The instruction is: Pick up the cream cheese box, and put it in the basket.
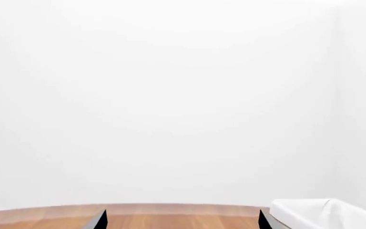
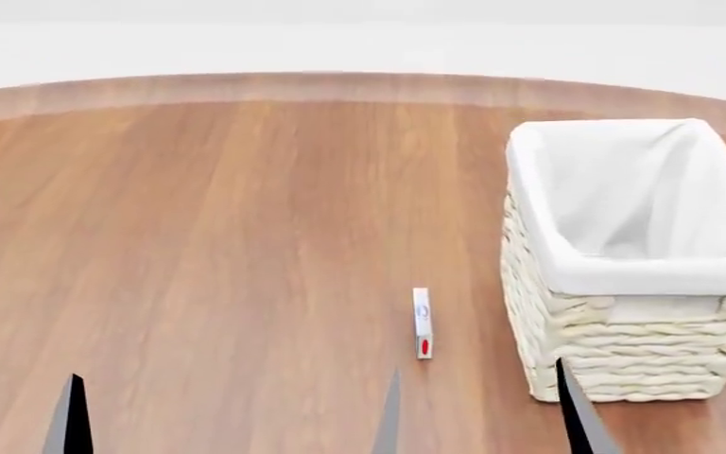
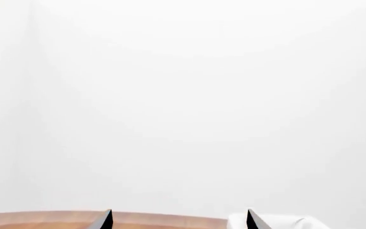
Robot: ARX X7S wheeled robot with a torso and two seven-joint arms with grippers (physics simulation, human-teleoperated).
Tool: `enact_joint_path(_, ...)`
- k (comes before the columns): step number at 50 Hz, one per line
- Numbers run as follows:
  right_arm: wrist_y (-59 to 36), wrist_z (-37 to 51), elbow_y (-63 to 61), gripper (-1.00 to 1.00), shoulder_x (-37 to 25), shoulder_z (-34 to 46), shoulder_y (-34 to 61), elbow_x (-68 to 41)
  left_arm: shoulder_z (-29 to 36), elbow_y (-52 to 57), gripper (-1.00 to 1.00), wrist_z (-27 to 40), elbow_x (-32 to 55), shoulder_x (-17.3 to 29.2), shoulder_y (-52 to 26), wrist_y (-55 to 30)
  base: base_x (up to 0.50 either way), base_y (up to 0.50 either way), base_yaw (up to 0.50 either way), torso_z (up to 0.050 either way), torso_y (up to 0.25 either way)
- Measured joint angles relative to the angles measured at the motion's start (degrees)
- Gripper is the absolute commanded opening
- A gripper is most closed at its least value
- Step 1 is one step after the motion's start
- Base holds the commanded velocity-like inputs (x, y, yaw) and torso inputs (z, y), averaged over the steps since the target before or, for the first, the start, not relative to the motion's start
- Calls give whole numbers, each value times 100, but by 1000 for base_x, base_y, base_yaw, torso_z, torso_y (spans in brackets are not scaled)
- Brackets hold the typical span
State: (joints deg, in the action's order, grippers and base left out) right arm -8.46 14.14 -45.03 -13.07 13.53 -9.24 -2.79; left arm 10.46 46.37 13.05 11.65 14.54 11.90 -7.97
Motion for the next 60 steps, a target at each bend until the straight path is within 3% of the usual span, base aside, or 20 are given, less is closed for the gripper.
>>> enact_joint_path(28,21,166,38,100,-152,64,44,-74,76,-42,100,167,68,148,-54,37,397,0,0,0,1)
enact_joint_path(37,-290,295,-72,100,-140,-23,234,-178,97,-41,100,213,93,192,-57,50,0,0,0,0,0)
enact_joint_path(51,-2598,348,-382,100,-66,-187,2521,-571,133,-1,100,288,150,248,-68,36,0,0,0,0,0)
enact_joint_path(60,-3267,258,428,100,73,34,4005,-605,119,26,100,340,210,287,-82,31,0,0,0,0,0)
